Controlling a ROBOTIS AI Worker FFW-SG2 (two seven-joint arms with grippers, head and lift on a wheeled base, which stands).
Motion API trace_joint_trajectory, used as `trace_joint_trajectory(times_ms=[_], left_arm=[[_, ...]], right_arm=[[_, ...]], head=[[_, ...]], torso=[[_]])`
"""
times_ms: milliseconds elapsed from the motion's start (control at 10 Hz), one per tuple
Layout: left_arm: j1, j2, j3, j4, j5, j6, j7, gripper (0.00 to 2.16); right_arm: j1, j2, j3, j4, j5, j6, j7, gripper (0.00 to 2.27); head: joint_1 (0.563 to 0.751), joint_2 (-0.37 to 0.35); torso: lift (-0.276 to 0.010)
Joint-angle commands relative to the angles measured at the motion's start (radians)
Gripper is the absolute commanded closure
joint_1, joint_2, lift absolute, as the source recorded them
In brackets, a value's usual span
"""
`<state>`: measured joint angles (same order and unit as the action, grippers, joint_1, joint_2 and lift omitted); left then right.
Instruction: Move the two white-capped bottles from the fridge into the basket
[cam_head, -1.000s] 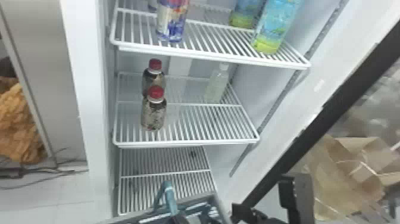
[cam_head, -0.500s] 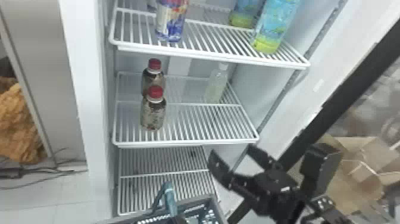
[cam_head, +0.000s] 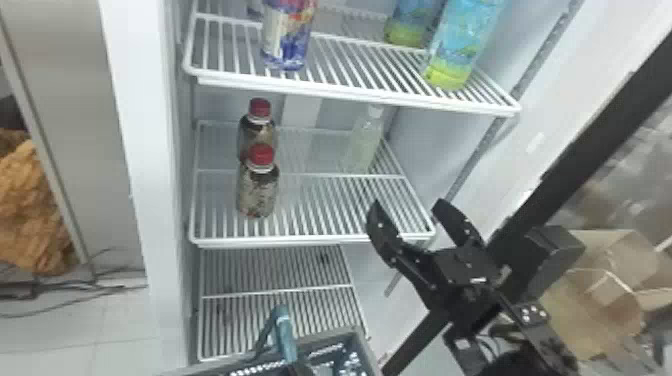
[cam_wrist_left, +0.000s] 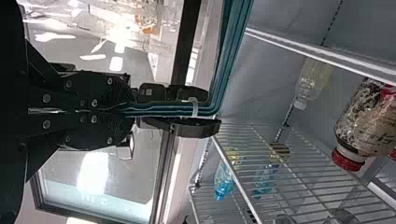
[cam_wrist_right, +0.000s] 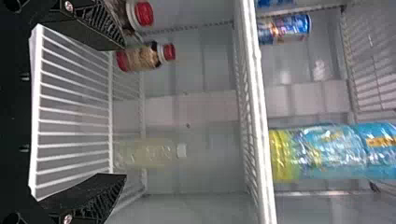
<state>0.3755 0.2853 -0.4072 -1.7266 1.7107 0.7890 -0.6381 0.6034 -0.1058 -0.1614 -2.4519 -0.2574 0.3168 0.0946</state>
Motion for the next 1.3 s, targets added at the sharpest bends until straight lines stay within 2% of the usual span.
trace_joint_trajectory(times_ms=[0,400,600,800,1200], left_arm=[[-0.002,0.0,-0.002,0.0,0.0,0.001,0.0,1.12],[-0.002,0.0,-0.004,0.0,-0.002,0.001,0.0,1.12],[-0.002,0.0,-0.004,0.0,-0.002,0.004,0.0,1.12],[-0.005,0.0,-0.006,0.0,-0.002,0.004,0.002,1.12],[-0.005,0.0,-0.008,0.002,-0.004,0.009,0.003,1.12]], right_arm=[[-0.034,0.006,0.02,0.075,0.016,-0.084,-0.022,0.06],[-0.147,0.009,0.02,0.254,0.044,-0.155,-0.024,0.05],[-0.189,-0.003,0.028,0.323,0.048,-0.189,-0.021,0.05],[-0.267,-0.006,0.016,0.428,0.05,-0.189,0.02,0.05],[-0.417,-0.02,0.016,0.639,0.076,-0.253,0.033,0.05]], head=[[0.695,-0.35],[0.695,-0.35],[0.695,-0.35],[0.695,-0.35],[0.695,-0.35]], torso=[[-0.26],[-0.26],[-0.26],[-0.26],[-0.26]])
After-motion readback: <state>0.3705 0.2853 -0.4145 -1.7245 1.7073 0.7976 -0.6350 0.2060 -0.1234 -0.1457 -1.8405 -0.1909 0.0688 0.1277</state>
